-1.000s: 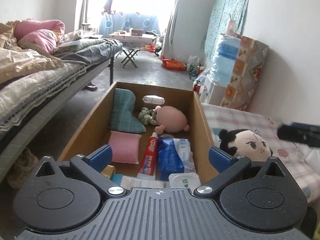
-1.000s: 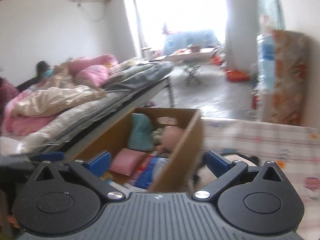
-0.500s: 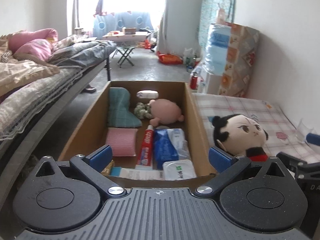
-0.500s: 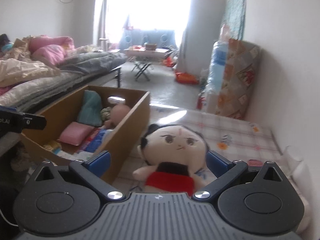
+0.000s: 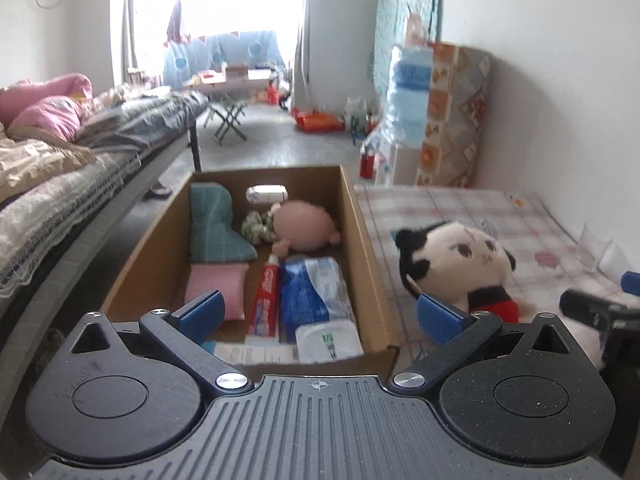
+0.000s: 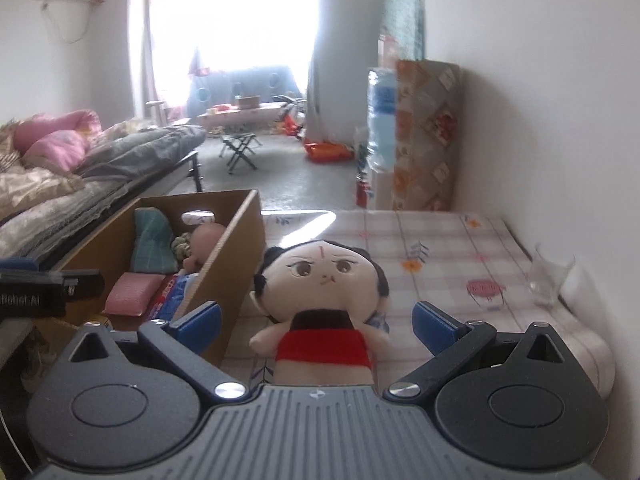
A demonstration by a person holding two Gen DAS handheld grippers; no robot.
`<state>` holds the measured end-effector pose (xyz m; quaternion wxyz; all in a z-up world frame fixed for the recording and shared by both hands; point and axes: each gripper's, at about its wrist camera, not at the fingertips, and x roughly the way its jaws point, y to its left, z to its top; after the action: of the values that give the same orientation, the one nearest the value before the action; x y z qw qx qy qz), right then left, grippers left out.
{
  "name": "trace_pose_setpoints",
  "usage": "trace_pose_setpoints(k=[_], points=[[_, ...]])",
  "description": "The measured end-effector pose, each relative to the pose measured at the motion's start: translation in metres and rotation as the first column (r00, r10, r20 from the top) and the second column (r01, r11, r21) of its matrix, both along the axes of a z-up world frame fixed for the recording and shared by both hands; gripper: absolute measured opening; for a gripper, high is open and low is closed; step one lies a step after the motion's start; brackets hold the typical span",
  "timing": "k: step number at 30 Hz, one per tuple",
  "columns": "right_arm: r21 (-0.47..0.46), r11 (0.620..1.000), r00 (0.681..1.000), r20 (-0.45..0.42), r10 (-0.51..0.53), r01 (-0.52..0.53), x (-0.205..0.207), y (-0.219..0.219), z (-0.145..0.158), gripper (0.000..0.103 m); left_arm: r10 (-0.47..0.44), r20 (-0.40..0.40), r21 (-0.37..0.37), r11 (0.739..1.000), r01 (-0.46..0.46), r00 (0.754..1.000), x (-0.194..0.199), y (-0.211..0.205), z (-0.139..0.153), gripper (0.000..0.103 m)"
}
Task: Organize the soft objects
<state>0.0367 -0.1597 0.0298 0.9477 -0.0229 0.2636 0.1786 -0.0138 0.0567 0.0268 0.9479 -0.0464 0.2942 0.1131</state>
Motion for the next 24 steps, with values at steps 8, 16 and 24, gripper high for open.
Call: trace_pose_setpoints(k=[8,16,24], points=[[0.031,0.998,0.997,-0.044,-0.057,0.059,0.002,-0.003,-0.002,0.103,-0.028,-0.057,-0.022,0.999,0.026,0.998,0.005,0.000,-0.006,0.103],[0.008,0.999,0.994,-0.095,-0.049,0.049,0.003,0.008,-0.009,0.103,-0.045,-0.108,-0.003,0.999,0.044,0.993,0.010,-0.011,-0.012,0.103],[0.005,1.000,0.990,-0.141,-0.026,0.027,0.005,0.018,-0.016,0.103,-0.064,-0.134,0.006,0.998,0.065,0.989,0.015,-0.017,-0.018,0.103]])
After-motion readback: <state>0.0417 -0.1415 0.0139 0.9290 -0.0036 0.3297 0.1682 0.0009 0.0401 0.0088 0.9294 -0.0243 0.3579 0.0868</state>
